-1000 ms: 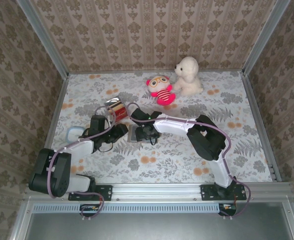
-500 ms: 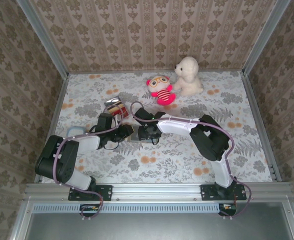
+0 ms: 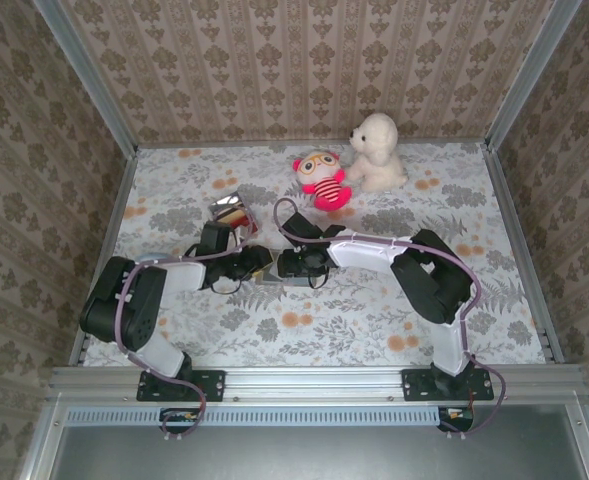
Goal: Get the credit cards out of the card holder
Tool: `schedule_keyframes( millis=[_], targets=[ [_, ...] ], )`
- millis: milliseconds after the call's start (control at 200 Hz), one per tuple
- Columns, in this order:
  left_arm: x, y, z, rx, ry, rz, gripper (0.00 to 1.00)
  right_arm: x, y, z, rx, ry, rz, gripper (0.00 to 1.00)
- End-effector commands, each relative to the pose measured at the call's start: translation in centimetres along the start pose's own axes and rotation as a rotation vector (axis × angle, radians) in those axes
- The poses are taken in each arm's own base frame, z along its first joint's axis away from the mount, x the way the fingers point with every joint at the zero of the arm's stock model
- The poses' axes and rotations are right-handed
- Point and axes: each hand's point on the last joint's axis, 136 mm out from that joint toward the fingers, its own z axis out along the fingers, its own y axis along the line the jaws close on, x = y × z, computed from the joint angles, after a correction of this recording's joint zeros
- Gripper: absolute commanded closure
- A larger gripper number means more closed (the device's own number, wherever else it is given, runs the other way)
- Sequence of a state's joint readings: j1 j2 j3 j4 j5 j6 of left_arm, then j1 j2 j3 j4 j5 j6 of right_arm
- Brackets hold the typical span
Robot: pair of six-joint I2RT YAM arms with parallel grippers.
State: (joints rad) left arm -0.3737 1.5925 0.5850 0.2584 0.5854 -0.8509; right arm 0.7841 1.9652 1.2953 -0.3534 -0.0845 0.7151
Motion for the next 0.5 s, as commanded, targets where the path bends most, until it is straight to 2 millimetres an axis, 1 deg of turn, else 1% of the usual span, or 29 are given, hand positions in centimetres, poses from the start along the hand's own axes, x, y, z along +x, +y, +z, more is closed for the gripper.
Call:
schedule_keyframes(
  millis=[0, 120, 135, 240, 385, 495],
  targets=[
    [0.7, -0.4, 0.6, 0.018, 0.051, 0.017, 0.58, -0.8, 2.0, -1.8, -0.117, -0.026, 0.018, 0.47],
    [0.6, -0.5, 0.7, 0.026, 0.055, 0.022, 0.57, -1.7, 3.0, -3.4, -0.178, -0.065, 0.022, 0.45],
    [0.9, -1.0, 0.7, 0.05, 0.072, 0.027, 0.57, -1.8, 3.1, -3.6, -0.188, -0.072, 0.022, 0.45],
    [0.9, -1.6, 0.7, 0.079, 0.077, 0.032, 0.57, -2.5, 3.3, -5.0, -0.217, -0.113, 0.032, 0.44],
    [0.8, -2.7, 0.6, 0.125, 0.081, 0.041, 0.57, -3.2, 2.4, -6.6, -0.205, -0.172, 0.054, 0.44],
    [0.9, -4.0, 0.6, 0.167, 0.089, 0.056, 0.58, -3.5, 0.8, -8.0, -0.151, -0.231, 0.074, 0.44]
  ],
)
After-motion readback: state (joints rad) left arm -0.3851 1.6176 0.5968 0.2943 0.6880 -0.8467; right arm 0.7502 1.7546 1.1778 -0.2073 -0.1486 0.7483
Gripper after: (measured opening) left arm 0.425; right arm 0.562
